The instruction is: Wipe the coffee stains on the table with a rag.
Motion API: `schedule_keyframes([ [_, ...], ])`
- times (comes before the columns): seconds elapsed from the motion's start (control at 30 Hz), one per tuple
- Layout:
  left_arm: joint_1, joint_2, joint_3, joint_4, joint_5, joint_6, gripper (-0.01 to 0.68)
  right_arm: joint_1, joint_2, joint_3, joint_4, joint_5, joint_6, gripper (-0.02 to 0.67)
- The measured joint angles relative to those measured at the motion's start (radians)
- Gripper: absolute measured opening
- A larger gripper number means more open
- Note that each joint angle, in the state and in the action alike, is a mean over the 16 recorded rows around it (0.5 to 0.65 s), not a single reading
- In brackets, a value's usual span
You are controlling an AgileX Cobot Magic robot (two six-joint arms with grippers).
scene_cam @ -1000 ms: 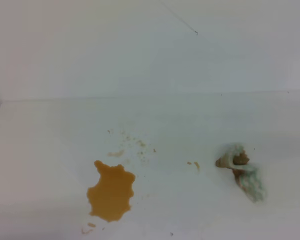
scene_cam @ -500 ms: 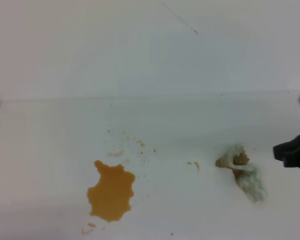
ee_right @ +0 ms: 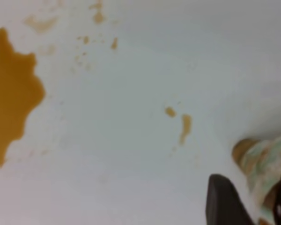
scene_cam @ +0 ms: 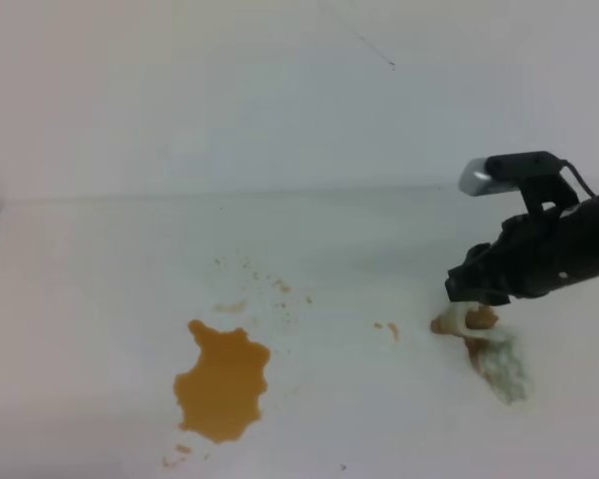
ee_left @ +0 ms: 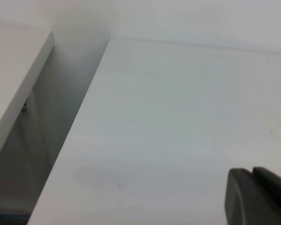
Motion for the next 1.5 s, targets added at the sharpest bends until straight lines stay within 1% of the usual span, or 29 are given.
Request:
schedule_keyframes([
  [0.13, 0.000, 0.000, 0.000, 0.000, 0.000, 0.000, 0.001, 0.001, 0.088, -0.074, -0.082, 0.020, 0.077, 0.275],
  [0.33, 0.000, 0.000, 0.000, 0.000, 0.000, 0.000, 0.001, 0.001, 0.185, -0.156, -0.188, 0.043, 0.169, 0.330],
  [0.47, 0.000, 0.000, 0.000, 0.000, 0.000, 0.000, 0.001, 0.001, 0.231, -0.189, -0.222, 0.048, 0.205, 0.360],
  [0.57, 0.000, 0.000, 0.000, 0.000, 0.000, 0.000, 0.001, 0.001, 0.256, -0.201, -0.224, 0.046, 0.223, 0.357],
  [0.67, 0.000, 0.000, 0.000, 0.000, 0.000, 0.000, 0.001, 0.001, 0.276, -0.208, -0.220, 0.045, 0.240, 0.312],
  [0.83, 0.000, 0.000, 0.000, 0.000, 0.000, 0.000, 0.001, 0.005, 0.299, -0.222, -0.202, 0.058, 0.254, 0.188],
  [1.0, 0.000, 0.000, 0.000, 0.000, 0.000, 0.000, 0.001, 0.027, 0.309, -0.261, -0.130, 0.087, 0.218, 0.070],
  [1.1, 0.000, 0.000, 0.000, 0.000, 0.000, 0.000, 0.001, 0.058, 0.310, -0.303, -0.073, 0.100, 0.175, 0.021],
  [1.2, 0.000, 0.000, 0.000, 0.000, 0.000, 0.000, 0.001, 0.101, 0.310, -0.358, -0.017, 0.103, 0.129, 0.003],
  [1.5, 0.000, 0.000, 0.000, 0.000, 0.000, 0.000, 0.001, 0.256, 0.337, -0.539, 0.145, 0.029, 0.020, 0.006],
])
